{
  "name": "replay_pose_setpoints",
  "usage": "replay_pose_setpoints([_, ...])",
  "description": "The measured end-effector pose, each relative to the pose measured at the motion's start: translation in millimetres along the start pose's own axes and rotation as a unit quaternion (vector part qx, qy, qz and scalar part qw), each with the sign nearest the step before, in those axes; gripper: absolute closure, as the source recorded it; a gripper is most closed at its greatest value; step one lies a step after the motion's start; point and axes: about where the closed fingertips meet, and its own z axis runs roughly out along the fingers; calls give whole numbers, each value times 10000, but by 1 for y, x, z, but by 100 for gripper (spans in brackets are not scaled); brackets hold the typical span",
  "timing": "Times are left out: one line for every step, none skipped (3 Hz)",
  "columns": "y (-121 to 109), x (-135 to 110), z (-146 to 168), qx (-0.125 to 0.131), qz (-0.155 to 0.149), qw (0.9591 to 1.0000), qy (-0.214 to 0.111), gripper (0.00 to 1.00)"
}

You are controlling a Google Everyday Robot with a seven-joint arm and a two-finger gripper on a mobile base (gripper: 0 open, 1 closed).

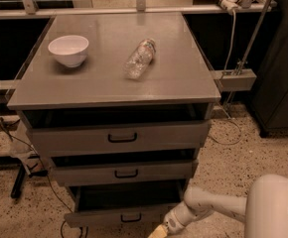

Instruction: Close bottom drawer

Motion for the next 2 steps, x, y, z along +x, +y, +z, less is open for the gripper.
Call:
replay_pose_setpoints([0, 0, 0, 1, 1, 10000, 1, 66])
replay_pose_setpoints([-14, -7, 2, 218, 85, 9997, -41, 89])
